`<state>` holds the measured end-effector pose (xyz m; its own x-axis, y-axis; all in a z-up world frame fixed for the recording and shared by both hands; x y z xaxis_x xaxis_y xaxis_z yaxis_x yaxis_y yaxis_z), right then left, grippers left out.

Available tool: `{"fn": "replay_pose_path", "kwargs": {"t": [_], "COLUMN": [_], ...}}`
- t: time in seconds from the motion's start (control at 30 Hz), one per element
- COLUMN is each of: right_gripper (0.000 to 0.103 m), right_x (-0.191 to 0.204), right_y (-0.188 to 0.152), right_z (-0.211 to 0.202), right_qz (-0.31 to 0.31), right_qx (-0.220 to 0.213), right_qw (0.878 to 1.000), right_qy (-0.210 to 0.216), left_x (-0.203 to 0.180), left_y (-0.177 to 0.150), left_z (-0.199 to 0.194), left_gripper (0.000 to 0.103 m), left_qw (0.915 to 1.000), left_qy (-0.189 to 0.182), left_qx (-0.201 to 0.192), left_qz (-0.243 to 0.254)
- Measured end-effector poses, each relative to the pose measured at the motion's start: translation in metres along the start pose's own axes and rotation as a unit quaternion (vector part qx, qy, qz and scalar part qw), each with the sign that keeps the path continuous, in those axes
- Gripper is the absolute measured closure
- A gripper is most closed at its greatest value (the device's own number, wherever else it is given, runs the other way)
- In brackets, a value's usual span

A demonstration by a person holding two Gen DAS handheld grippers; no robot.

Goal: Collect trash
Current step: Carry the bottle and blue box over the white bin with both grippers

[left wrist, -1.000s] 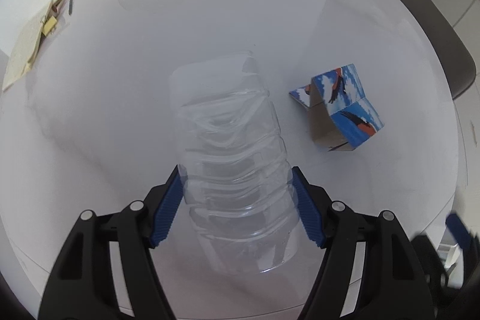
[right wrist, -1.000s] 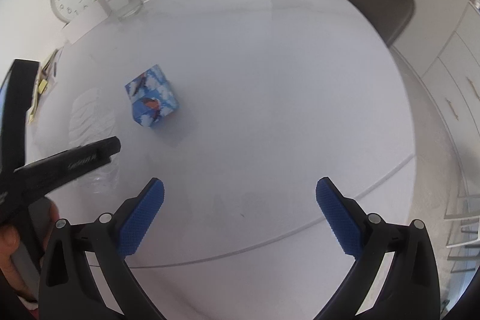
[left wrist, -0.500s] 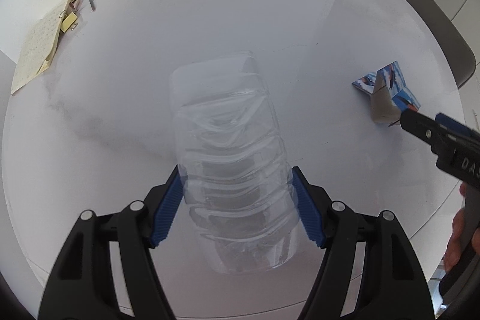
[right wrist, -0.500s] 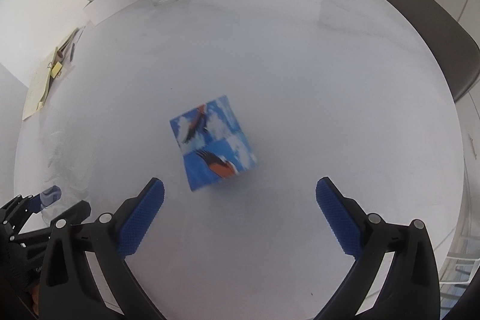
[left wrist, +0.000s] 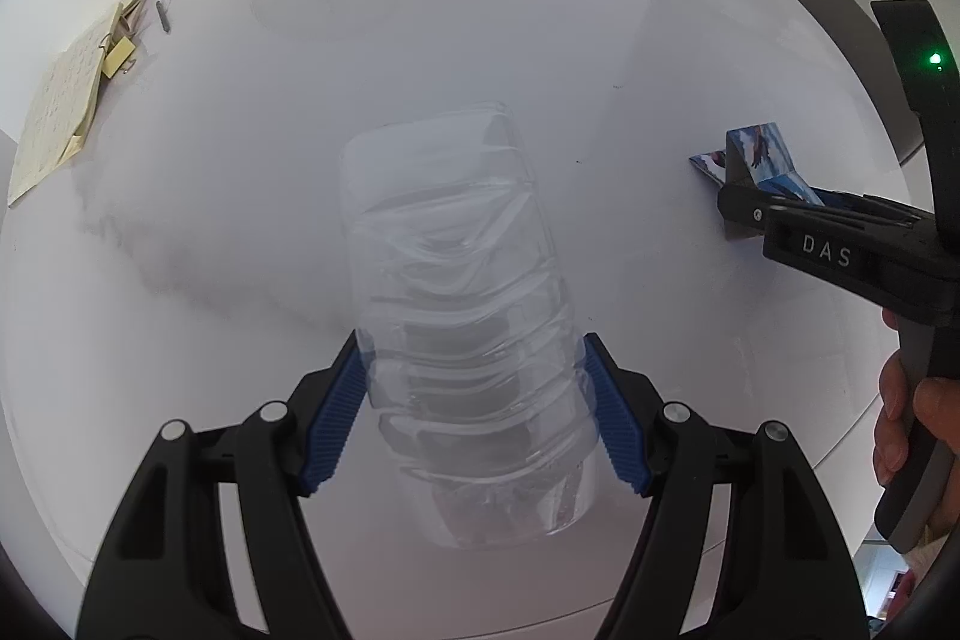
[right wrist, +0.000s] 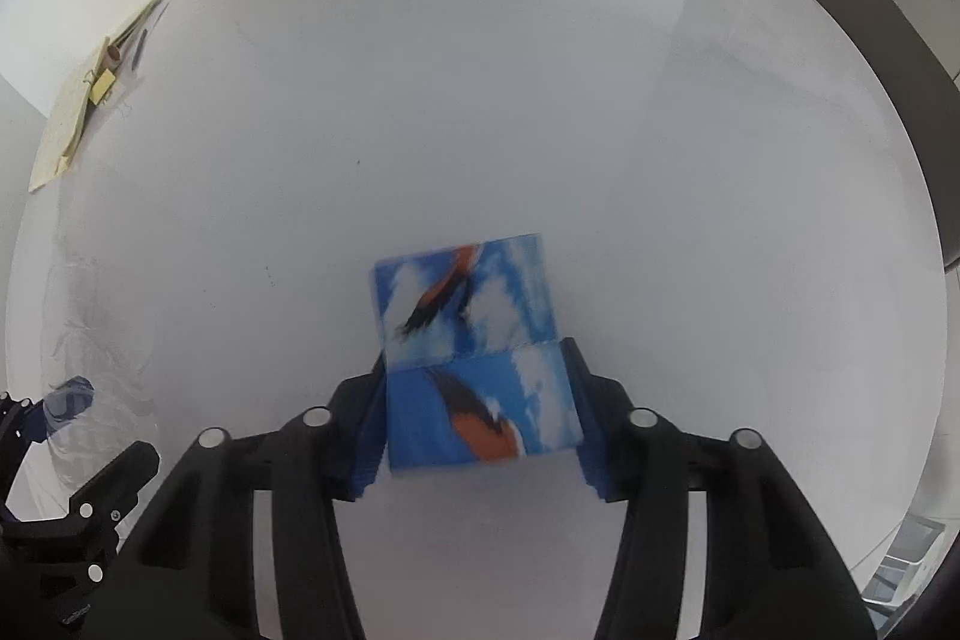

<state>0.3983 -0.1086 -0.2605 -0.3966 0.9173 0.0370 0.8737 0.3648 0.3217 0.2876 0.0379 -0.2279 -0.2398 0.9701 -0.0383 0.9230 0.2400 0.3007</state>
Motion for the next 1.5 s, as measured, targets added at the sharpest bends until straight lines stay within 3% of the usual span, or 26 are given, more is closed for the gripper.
{"fn": "replay_pose_path", "kwargs": {"t": [0.23,0.47,0.57,0.8,0.97,1.13,1.37,1.5], "right_gripper": [0.052,0.052,0.052,0.052,0.052,0.052,0.052,0.052], "right_x": [-0.006,-0.028,-0.033,-0.041,-0.038,-0.035,-0.035,-0.035], "right_y": [-0.041,-0.128,-0.178,-0.311,-0.397,-0.452,-0.499,-0.513], "right_z": [-0.03,-0.082,-0.106,-0.163,-0.192,-0.204,-0.214,-0.218], "right_qz": [0.008,0.063,0.084,0.134,0.153,0.169,0.199,0.235], "right_qx": [-0.002,-0.009,-0.015,-0.027,-0.033,-0.023,-0.018,-0.028], "right_qw": [1.0,0.998,0.996,0.99,0.988,0.985,0.98,0.971], "right_qy": [-0.013,-0.012,-0.016,-0.019,-0.012,-0.002,-0.018,-0.03], "left_x": [-0.014,-0.045,-0.062,-0.097,-0.11,-0.117,-0.144,-0.157], "left_y": [-0.005,-0.039,-0.069,-0.176,-0.252,-0.31,-0.338,-0.344], "left_z": [-0.011,-0.042,-0.06,-0.103,-0.13,-0.149,-0.166,-0.174], "left_gripper": [0.036,0.036,0.036,0.036,0.036,0.036,0.036,0.036], "left_qw": [0.999,0.9936,0.989,0.9806,0.9771,0.9735,0.9545,0.9362], "left_qy": [-0.009,-0.032,-0.052,-0.084,-0.086,-0.096,-0.103,-0.117], "left_qx": [-0.012,-0.022,-0.023,-0.004,0.002,0.025,0.017,0.005], "left_qz": [0.042,0.106,0.136,0.177,0.195,0.206,0.279,0.331]}}
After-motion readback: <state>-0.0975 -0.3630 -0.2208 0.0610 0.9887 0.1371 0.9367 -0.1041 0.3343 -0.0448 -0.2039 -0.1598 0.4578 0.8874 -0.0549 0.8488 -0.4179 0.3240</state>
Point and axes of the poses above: each gripper's, at about its wrist camera, not at the fingertips, and z roughly the way its jaws point, x to its left, y to its top, the point moved 2 cm from there along z, roughly the way its jaws point, and after that the axes turned 2 degrees about -y, right-handed, at the moved point
